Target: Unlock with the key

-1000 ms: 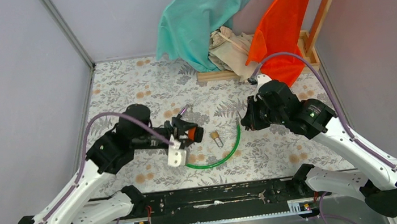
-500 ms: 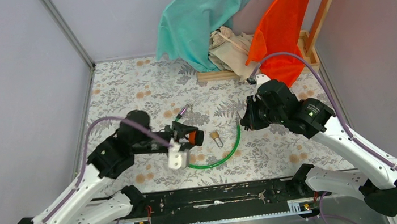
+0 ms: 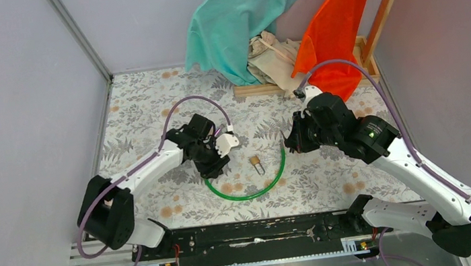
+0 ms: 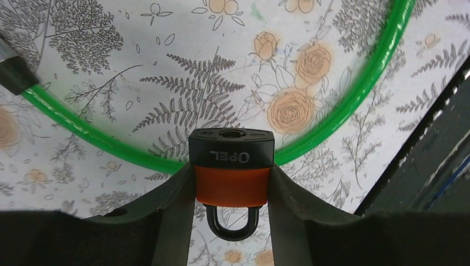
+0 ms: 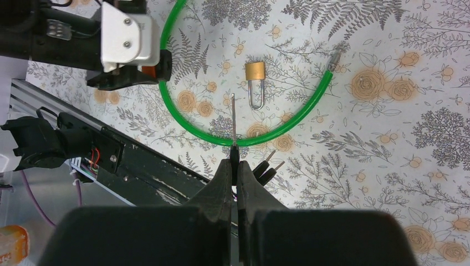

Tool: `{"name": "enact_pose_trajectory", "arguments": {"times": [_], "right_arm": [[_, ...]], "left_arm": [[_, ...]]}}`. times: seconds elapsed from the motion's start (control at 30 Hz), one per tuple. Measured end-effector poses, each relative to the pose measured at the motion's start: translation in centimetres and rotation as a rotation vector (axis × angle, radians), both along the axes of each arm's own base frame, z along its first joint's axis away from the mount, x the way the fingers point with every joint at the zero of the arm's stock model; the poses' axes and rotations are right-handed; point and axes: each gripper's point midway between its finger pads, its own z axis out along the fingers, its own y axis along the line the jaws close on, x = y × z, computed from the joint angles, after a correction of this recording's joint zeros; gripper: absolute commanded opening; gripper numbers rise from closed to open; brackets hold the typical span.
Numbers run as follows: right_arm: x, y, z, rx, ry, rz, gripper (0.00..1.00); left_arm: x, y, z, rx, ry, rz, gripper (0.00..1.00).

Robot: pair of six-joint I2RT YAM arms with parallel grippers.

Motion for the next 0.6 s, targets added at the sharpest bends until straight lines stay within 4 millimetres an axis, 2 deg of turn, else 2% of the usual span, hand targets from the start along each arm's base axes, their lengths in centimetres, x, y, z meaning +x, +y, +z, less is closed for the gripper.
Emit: {"name": "enact_pose_trajectory", "arguments": {"times": [0.2, 0.27, 0.33, 0.37, 0.43, 0.47, 0.5, 0.53, 0.57, 0.6], "right_arm": [[0.0, 0.0, 0.1, 0.002, -0.002, 0.0, 0.0], [0.0, 0.0, 0.1, 0.002, -0.002, 0.0, 0.0], [0.0, 0.0, 0.1, 0.001, -0.002, 0.0, 0.0], [0.0, 0.0, 0.1, 0.002, -0.002, 0.0, 0.0], [0.0, 0.0, 0.1, 0.001, -0.002, 0.0, 0.0], [0.0, 0.0, 0.1, 0.001, -0.002, 0.0, 0.0], [0.0, 0.0, 0.1, 0.001, -0.002, 0.0, 0.0], [0.0, 0.0, 0.1, 0.002, -0.002, -0.001, 0.0], [0.0, 0.0, 0.1, 0.001, -0.001, 0.0, 0.0], [0.0, 0.0, 0.1, 0.001, -0.001, -0.001, 0.0]], "left_arm": [[0.1, -0.4, -2.7, 0.002, 0.066, 0.099, 0.02], [-0.2, -0.2, -4.0, 0.014, 0.085, 0.111, 0.05], [-0.5, 0.3, -5.1, 0.035, 0.093, 0.12, 0.13], [-0.8, 0.6, -5.6, 0.046, 0.098, 0.123, 0.2], [-0.7, 0.7, -5.9, 0.046, 0.088, 0.126, 0.48], [-0.5, 0.6, -5.9, 0.044, 0.08, 0.128, 0.59], [-0.3, 0.5, -5.9, 0.04, 0.072, 0.132, 0.73], [-0.2, 0.5, -6.0, 0.037, 0.065, 0.133, 0.94], [0.0, 0.5, -6.0, 0.036, 0.059, 0.133, 0.99], [0.1, 0.4, -5.9, 0.033, 0.052, 0.132, 1.0]]}}
